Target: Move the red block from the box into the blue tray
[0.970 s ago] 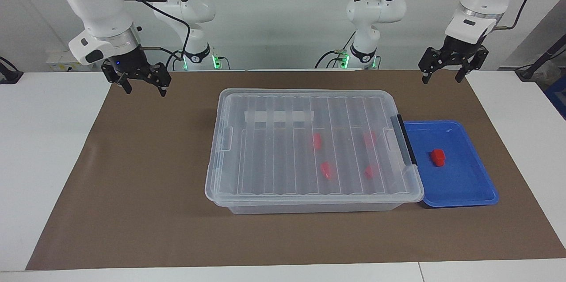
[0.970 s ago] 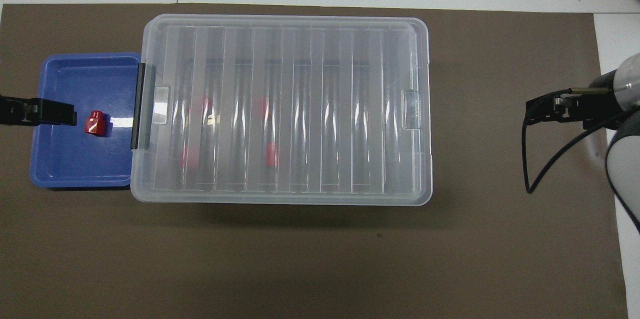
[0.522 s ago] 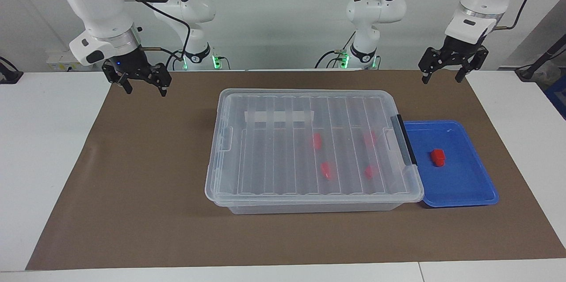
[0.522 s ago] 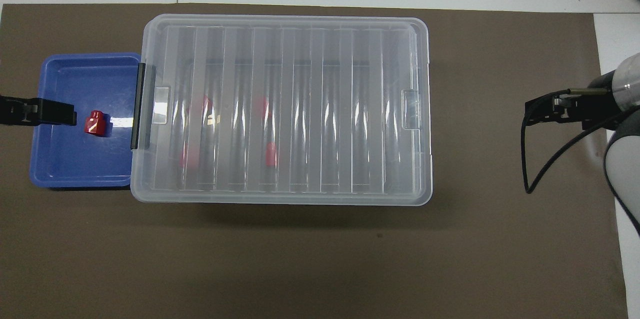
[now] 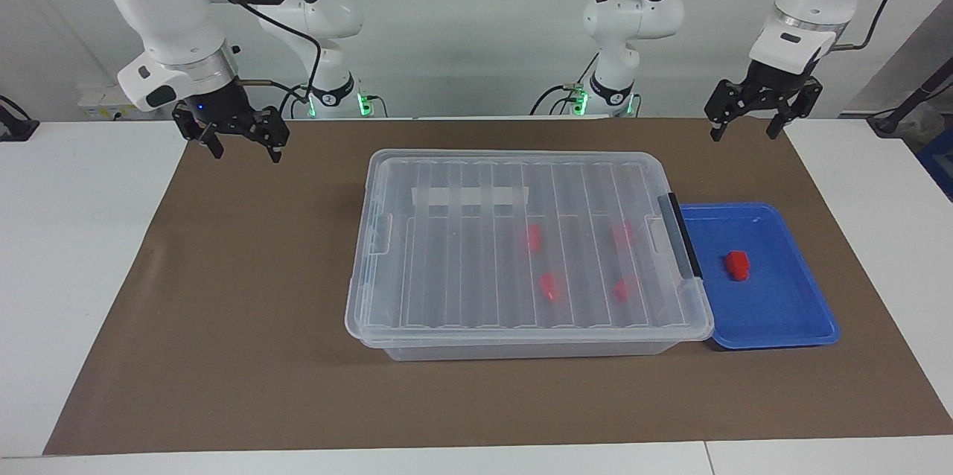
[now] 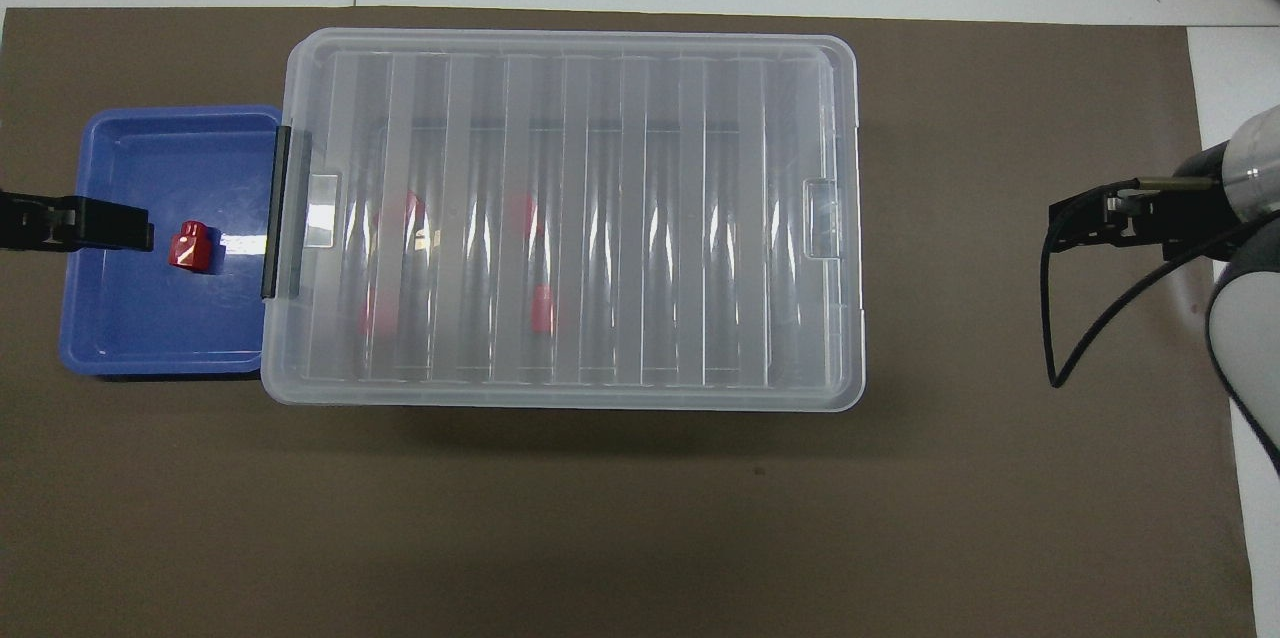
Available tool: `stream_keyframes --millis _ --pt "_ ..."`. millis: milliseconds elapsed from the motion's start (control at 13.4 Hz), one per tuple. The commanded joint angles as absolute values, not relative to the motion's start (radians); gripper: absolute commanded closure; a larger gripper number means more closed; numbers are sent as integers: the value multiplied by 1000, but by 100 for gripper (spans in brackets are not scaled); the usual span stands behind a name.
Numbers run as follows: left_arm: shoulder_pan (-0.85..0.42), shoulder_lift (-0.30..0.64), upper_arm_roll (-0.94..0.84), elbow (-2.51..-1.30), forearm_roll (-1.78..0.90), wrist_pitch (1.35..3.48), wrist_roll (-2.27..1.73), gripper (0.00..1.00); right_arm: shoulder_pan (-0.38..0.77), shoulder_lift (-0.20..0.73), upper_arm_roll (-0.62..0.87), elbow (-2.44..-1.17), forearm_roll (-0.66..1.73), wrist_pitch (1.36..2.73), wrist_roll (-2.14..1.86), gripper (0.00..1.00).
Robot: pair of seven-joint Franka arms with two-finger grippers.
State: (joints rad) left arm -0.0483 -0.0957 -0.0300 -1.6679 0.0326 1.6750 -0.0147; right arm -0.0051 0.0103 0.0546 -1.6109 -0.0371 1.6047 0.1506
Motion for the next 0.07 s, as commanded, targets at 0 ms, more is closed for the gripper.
stream_keyframes --millis 0 --pt "-52 -110 -21 -1684 17 1678 -20 0 -9 -14 60 -1641 -23 1617 143 0"
